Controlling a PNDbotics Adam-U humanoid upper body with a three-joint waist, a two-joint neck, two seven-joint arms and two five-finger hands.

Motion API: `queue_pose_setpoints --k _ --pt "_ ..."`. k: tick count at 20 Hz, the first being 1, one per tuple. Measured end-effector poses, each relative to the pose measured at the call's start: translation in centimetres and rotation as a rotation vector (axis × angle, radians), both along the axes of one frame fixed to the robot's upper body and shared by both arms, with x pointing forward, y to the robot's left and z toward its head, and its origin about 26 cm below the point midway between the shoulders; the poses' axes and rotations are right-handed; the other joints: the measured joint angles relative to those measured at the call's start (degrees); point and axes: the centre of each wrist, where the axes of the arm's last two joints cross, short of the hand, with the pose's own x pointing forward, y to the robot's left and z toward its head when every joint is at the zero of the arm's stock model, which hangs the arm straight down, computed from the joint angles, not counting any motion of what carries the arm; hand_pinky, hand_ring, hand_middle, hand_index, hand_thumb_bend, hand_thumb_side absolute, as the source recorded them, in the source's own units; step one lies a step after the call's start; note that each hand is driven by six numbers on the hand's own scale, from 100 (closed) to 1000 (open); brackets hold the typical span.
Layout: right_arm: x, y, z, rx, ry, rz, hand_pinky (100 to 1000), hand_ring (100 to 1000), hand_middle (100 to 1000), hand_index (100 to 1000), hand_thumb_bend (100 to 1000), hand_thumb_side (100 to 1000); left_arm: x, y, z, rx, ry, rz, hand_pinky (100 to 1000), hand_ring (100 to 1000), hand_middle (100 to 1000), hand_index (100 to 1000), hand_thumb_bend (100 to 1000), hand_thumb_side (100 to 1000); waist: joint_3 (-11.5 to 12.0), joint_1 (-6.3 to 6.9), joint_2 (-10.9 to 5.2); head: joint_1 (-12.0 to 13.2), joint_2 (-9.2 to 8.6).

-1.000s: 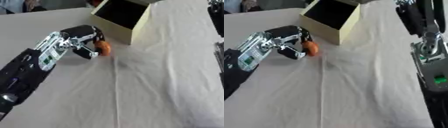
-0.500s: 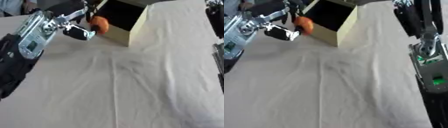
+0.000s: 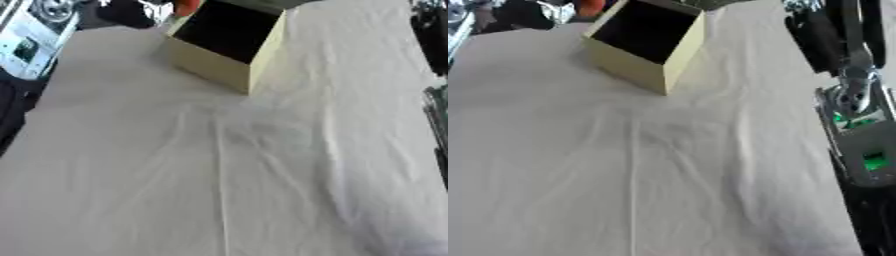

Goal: Pick up objects on the table and place them in the box.

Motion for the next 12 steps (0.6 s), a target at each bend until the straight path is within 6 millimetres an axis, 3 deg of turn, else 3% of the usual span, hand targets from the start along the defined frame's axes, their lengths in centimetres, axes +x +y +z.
queue_pose_setpoints --k 5,12 --pt "0.0 0.4 0.4 0.002 -0.013 0.012 778 820 675 749 100 881 1.6 -0.3 1.1 -0.016 -0.043 0.014 325 548 618 657 100 304 -1.66 0.37 0.82 0.88 -0.9" --pt "-0.6 1.4 1.4 0.005 -0.053 0.056 778 821 676 748 100 879 4.1 0.1 0.1 -0.035 -0.064 0.056 329 545 606 643 100 347 -5.9 1.95 2.45 3.58 -3.71"
